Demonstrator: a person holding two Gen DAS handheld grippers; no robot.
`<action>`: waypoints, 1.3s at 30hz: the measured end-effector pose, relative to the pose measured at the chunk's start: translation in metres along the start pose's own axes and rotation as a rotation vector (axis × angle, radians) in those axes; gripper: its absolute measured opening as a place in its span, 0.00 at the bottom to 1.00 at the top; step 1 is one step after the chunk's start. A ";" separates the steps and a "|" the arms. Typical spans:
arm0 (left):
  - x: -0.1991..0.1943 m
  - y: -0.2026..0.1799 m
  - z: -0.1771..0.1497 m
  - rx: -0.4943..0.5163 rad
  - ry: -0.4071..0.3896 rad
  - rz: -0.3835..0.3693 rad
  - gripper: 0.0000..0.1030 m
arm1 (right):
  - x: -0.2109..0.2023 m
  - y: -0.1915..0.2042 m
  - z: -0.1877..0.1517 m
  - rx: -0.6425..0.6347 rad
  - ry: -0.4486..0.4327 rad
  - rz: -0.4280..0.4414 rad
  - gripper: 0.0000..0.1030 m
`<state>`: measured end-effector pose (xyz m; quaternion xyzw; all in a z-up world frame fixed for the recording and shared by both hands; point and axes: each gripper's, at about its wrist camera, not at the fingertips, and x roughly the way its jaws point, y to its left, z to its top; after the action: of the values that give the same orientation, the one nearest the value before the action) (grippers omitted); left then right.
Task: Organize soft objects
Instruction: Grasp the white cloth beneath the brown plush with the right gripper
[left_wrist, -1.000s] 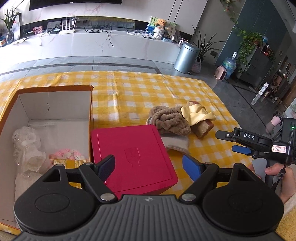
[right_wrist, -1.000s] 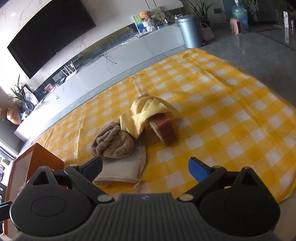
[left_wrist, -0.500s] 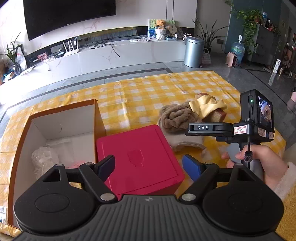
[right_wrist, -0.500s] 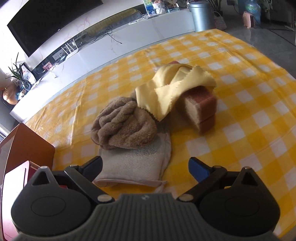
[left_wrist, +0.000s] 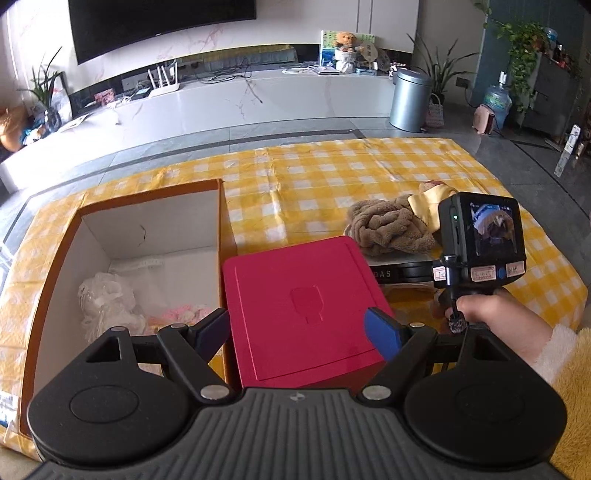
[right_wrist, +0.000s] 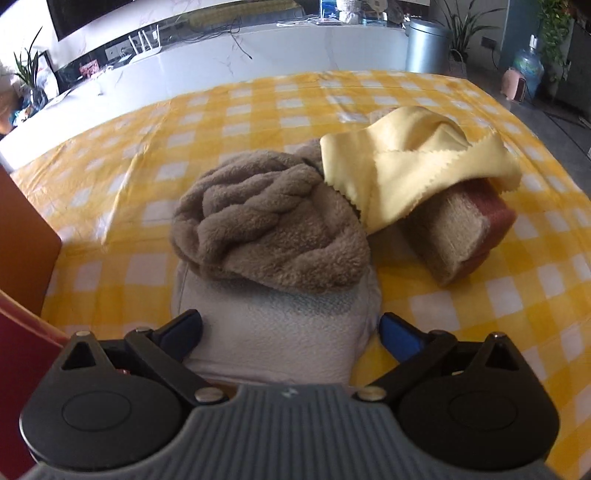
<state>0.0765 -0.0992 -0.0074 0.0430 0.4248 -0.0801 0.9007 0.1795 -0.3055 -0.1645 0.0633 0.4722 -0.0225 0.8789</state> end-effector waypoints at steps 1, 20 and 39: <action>0.001 0.001 0.000 -0.002 0.002 0.004 0.94 | -0.002 -0.002 0.000 0.003 -0.004 0.004 0.90; -0.013 -0.016 0.010 0.068 -0.048 0.043 0.94 | -0.065 -0.072 -0.024 0.050 0.047 0.068 0.07; 0.118 -0.105 0.080 0.144 0.168 -0.142 0.95 | -0.058 -0.094 -0.028 0.175 0.072 0.130 0.10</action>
<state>0.1924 -0.2264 -0.0486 0.0842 0.4941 -0.1699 0.8485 0.1147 -0.3961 -0.1399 0.1710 0.4947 -0.0042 0.8520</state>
